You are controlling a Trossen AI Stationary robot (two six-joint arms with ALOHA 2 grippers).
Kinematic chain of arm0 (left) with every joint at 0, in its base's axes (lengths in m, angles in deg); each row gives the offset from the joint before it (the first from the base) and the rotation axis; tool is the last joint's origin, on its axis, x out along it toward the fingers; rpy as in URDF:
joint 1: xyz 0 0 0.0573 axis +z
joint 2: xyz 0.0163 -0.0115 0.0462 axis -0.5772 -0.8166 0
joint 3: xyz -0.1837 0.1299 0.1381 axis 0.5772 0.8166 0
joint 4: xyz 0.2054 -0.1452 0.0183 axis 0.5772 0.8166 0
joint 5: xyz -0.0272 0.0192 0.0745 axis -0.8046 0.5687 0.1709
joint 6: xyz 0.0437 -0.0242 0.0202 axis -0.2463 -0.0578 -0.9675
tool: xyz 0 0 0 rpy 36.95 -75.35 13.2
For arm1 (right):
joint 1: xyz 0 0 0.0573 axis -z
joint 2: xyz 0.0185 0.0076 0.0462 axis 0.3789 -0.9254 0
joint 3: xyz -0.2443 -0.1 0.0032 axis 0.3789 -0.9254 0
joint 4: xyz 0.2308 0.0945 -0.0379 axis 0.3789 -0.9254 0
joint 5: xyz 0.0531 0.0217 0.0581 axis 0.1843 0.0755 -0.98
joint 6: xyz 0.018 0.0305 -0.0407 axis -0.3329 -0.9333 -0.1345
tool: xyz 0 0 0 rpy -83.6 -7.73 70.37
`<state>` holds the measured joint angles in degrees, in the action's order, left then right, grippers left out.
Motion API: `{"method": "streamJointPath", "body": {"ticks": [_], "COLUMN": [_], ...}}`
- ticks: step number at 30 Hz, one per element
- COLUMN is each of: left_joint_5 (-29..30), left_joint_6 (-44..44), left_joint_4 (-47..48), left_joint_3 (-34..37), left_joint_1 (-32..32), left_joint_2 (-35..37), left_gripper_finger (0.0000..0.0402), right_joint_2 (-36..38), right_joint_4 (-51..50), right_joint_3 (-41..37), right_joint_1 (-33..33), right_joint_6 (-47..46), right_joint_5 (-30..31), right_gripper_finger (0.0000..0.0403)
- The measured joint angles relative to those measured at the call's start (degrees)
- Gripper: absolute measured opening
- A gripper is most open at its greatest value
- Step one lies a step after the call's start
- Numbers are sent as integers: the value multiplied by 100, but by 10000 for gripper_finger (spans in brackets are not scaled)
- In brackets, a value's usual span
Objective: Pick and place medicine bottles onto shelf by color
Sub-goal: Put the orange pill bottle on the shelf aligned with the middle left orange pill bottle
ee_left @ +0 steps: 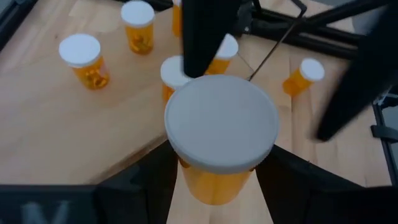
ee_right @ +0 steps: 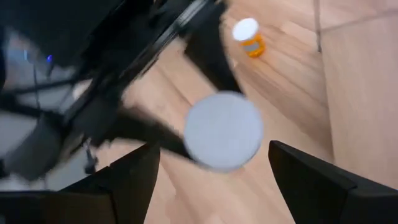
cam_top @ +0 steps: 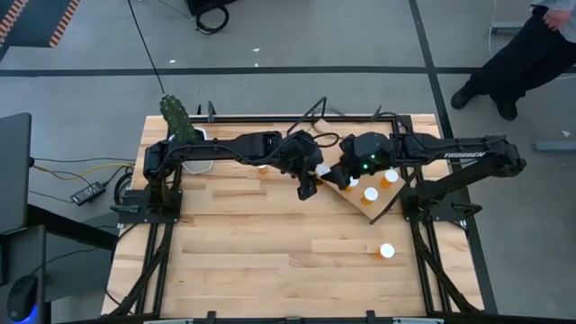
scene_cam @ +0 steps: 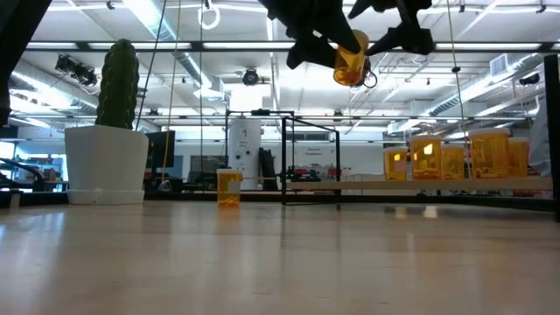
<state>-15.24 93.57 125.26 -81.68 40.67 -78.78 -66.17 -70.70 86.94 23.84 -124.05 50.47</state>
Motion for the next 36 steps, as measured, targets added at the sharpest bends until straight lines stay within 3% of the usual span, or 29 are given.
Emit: {"method": "streamJointPath", "body": {"ticks": [9, 15, 26, 36], "left_joint_5": [-6, -6, -3, -343], "left_joint_6": [-121, -129, -216, -185], "left_joint_4": [138, 125, -27, -291], "left_joint_3": [0, 0, -7, -11], "left_joint_1": [25, 17, 16, 8], "left_joint_2": [-2, -2, -2, 94], "left_gripper_finger": [203, 209, 205, 208], "right_joint_2": [-1, 0, -1, -73], "right_joint_4": [2, 16, 140, 185], "right_joint_3": [0, 0, 0, 4], "right_joint_1": [-357, -445, -449, -449], "right_joint_6": [1372, 1581, 1766, 1765], "right_joint_5": [608, 1389, 1171, 1149], "right_gripper_finger": [308, 308, 308, 308]}}
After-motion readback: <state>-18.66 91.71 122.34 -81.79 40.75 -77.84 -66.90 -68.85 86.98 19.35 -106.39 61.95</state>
